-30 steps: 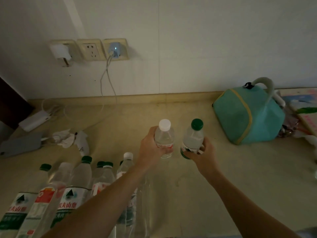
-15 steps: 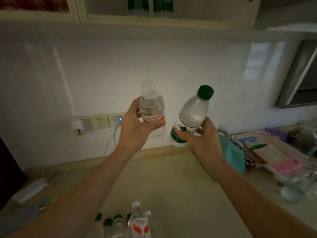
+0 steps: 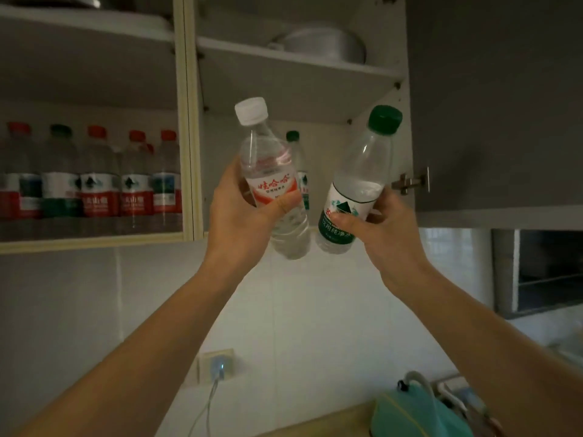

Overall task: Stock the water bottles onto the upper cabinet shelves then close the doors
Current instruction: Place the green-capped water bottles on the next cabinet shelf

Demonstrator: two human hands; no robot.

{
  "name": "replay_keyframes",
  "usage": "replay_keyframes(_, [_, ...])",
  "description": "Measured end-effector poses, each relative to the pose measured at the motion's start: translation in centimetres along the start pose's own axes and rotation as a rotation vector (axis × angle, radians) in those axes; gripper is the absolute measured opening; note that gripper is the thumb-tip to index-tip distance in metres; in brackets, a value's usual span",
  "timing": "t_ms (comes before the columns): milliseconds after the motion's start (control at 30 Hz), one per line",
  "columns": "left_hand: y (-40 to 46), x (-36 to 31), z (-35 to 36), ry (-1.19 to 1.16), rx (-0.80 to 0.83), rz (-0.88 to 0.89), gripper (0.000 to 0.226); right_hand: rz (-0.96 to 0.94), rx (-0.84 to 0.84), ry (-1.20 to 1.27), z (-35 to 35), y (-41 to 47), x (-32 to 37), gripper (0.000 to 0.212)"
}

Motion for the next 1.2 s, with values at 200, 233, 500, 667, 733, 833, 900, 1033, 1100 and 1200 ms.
replay_keyframes(200, [7.6,-2.4,1.0,0.038,-0.016,0.016,0.055,0.041,0.069,-0.060,1.3,8.0,2.1,0.053])
replay_keyframes(233, [8.6,-2.1,1.6,0.052,-0.001,0.007,0.053,0.081,0.077,-0.063,1.3,9.0,1.6,0.053])
replay_keyframes(500, [13.3,3.9,4.8,0.187,0.066,-0.148,0.041,0.286,0.082,-0.005,1.1,12.7,-3.5,0.045])
replay_keyframes(667, [13.3,6.3,5.9,0.228,0.091,-0.185,0.037,0.303,0.123,0.020,2.1,14.5,-6.1,0.027])
replay_keyframes(733, [12.6,7.4,6.6,0.233,0.145,-0.191,0.034,0.251,0.155,-0.064,2.4,15.1,-6.7,0.026])
replay_keyframes(833, [11.6,8.9,7.4,0.319,0.236,-0.156,0.036,0.202,0.217,-0.186,2.8,15.7,-7.7,0.036])
replay_keyframes(900, [11.4,9.4,7.2,0.367,0.243,-0.138,0.035,0.189,0.257,-0.255,2.9,16.1,-8.1,0.044])
replay_keyframes(1033, [11.3,10.3,6.9,0.484,0.256,-0.140,0.047,0.209,0.316,-0.331,3.2,16.8,-9.2,0.057])
replay_keyframes(1100, [11.5,10.4,7.1,0.520,0.262,-0.134,0.048,0.206,0.333,-0.350,3.7,17.1,-9.6,0.059])
replay_keyframes(1200, [12.0,10.7,8.1,0.545,0.285,-0.131,0.045,0.209,0.343,-0.357,4.5,17.6,-10.5,0.054])
Point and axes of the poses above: each hand's wrist, its own y-axis towards the middle knuckle, its own z-axis out of the palm, x = y × z, the point moved 9 cm from there along y, towards the middle knuckle, and after that the axes turned 15 degrees about y, right-handed, at the moved point
